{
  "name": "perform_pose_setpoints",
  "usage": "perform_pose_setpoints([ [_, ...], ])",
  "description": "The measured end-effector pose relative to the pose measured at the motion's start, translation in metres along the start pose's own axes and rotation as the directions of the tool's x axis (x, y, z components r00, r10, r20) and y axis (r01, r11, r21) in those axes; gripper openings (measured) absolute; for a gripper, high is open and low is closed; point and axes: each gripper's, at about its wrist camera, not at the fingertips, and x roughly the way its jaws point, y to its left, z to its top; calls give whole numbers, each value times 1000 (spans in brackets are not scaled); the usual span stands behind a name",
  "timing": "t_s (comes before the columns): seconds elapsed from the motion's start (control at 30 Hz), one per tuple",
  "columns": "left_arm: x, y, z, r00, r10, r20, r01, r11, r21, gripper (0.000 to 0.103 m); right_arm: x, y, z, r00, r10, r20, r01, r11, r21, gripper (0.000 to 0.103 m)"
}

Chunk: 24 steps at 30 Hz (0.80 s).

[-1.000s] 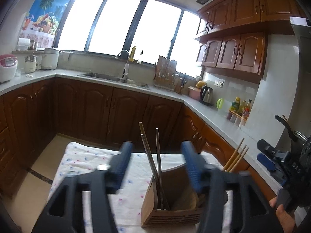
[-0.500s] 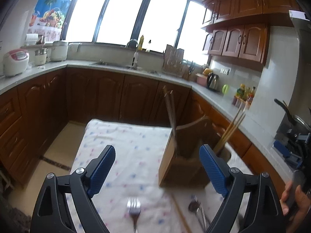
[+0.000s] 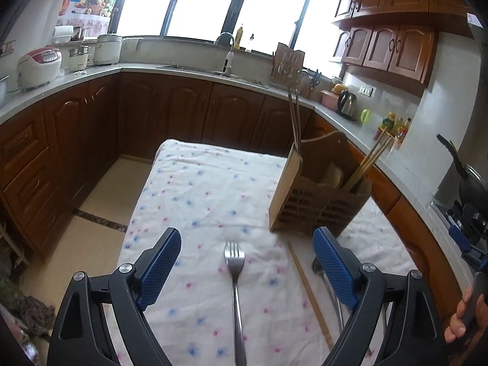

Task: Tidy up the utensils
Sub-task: 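Pull both open tools back toward the metal forks on the cloth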

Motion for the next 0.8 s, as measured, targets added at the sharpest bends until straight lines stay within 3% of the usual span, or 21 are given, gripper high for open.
perform_pose_setpoints([
  [0.3,-10,3,-21,997,2,-71,-1,1000,5,89,-13,-13,-28,993,-87,-74,85,996,-31,96],
  [0.8,-2,0,-31,991,20,-135,-17,1000,22,89,-6,-22,-59,977,-121,-174,115,992,-45,96],
])
